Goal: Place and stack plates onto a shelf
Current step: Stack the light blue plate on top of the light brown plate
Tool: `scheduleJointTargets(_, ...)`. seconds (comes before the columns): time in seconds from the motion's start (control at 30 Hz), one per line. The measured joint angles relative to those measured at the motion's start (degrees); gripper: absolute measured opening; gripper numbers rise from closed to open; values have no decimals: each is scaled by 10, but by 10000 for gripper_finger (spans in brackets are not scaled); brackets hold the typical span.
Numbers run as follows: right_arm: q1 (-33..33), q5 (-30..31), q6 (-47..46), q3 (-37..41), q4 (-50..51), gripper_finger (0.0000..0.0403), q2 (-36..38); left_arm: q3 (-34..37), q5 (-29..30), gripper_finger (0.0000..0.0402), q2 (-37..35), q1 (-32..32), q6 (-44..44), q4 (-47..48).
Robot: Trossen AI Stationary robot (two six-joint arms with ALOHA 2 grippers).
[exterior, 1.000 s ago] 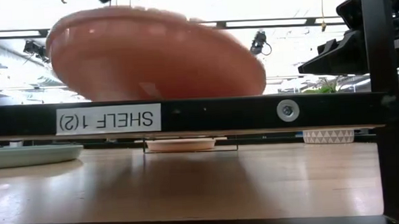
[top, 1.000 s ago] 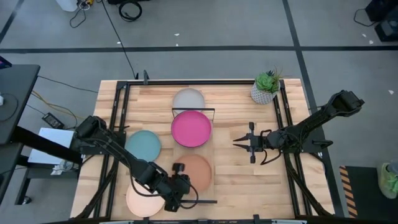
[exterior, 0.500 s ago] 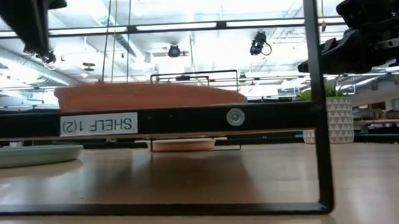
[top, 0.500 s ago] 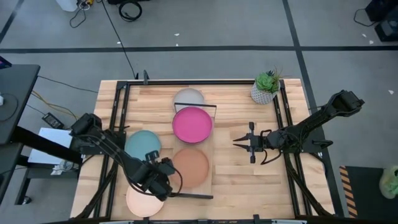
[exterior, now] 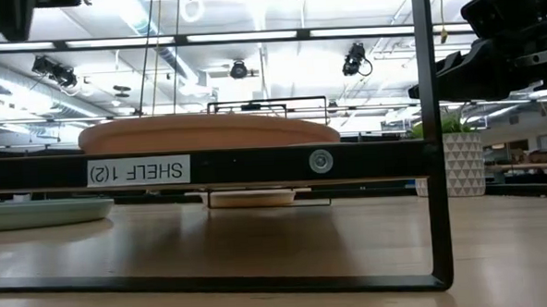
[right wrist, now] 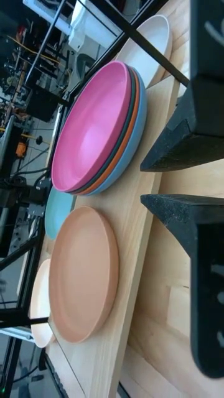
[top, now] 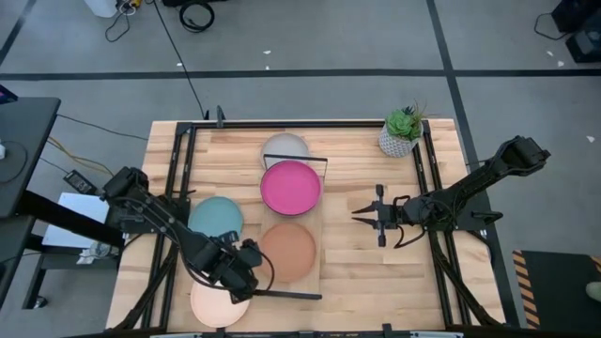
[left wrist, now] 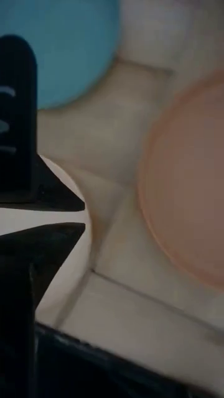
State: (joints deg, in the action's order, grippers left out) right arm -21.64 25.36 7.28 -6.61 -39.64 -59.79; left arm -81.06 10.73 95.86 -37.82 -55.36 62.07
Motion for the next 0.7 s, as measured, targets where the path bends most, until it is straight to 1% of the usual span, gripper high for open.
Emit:
scheduleJointTargets(0.07, 0, -6, 0, 0, 0, 74, 0, 0, 5, 45, -8, -2, -14, 34)
scheduleJointTargets(0.17, 0, -14, 0, 0, -2, 74, 0, 0, 39, 45, -25, -10, -32, 70)
scheduleJointTargets(0.37, 0, -15, 0, 0, -3, 74, 0, 0, 76, 45, -45, -5, -59, 91)
scheduleJointTargets(0.47, 0, -15, 1, 0, -7, 74, 0, 1, 78, 44, -45, 7, -60, 109)
scheduleJointTargets(0.57, 0, -15, 2, 0, -9, 74, 0, 36, 74, 38, -51, 27, -60, 104)
scheduleJointTargets(0.63, 0, -15, 3, 0, -10, 74, 0, 76, 47, 33, -64, 45, -57, 88)
scheduleJointTargets(0.7, 0, -15, 3, 0, -10, 74, 0, 127, 17, 28, -84, 64, -53, 44)
